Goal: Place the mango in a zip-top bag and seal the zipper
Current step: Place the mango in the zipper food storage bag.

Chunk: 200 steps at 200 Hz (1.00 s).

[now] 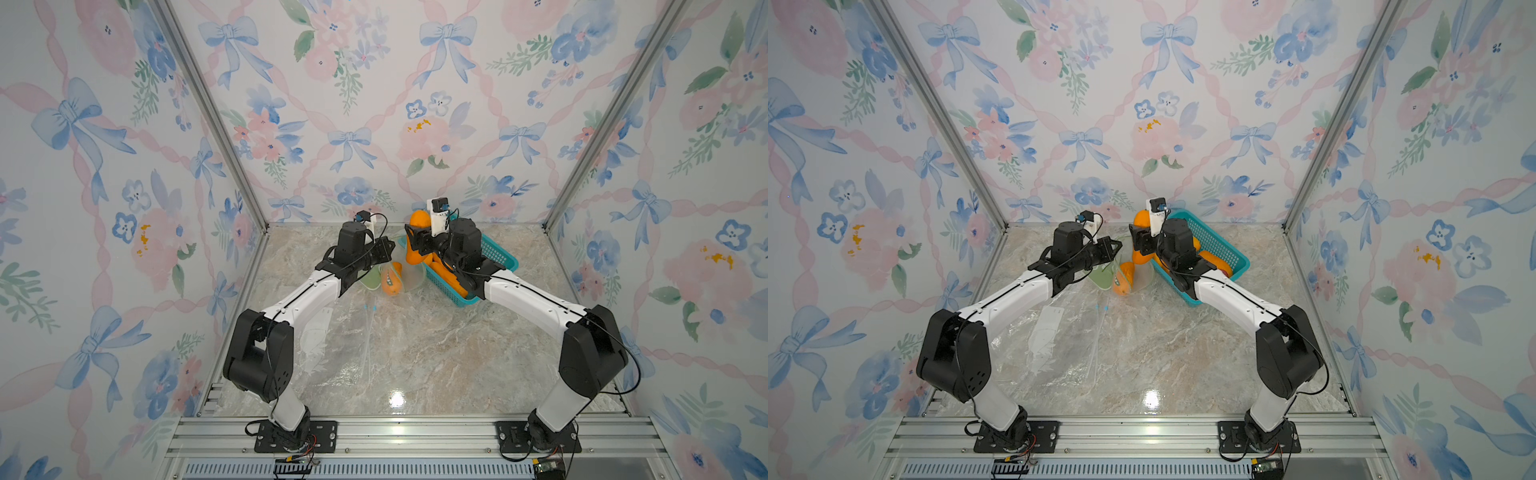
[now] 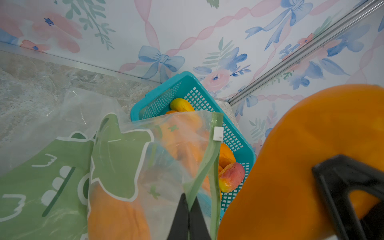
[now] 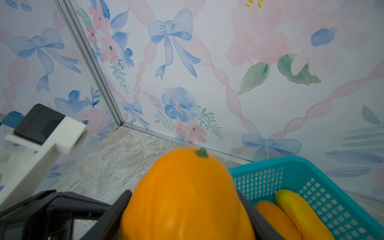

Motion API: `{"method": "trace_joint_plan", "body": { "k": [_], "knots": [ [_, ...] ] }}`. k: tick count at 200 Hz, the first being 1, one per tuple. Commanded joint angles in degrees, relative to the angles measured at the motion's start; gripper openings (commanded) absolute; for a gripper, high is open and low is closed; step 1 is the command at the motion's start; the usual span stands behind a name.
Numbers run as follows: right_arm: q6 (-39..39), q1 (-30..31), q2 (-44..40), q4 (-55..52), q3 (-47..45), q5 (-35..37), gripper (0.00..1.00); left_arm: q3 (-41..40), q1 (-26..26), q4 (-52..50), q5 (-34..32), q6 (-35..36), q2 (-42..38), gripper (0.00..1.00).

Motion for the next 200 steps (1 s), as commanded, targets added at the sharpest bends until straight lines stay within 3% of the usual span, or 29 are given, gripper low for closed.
{"method": "trace_joint_plan", "body": {
  "k": [1,38,132,156,200],
  "knots": [
    [-2.8,1.9,0.7,14.4,-2.4,3.1,0.15,2.6,0.6,1.0,2.7,-2.2,0.5,0.0],
    [-6.2,4.1,3.8,19.5,-3.2,5.2,0.17,3.6,1.0,1.0,4.7,-4.6,-0.4,0.0],
    [-4.9,4.2,4.2,26.3,-10.3,3.9,0.28,4.0,3.7,1.1,11.1,-16.1,-2.9,0.0],
    [-4.4,4.3,4.6,26.7,-11.4,3.3,0.37,4.0,3.8,1.1,11.7,-17.6,-2.9,0.0],
    [-4.4,4.8,4.4,25.0,-12.3,2.6,0.7,3.4,4.4,1.2,10.8,-18.8,-3.3,0.0]
  ]
}}
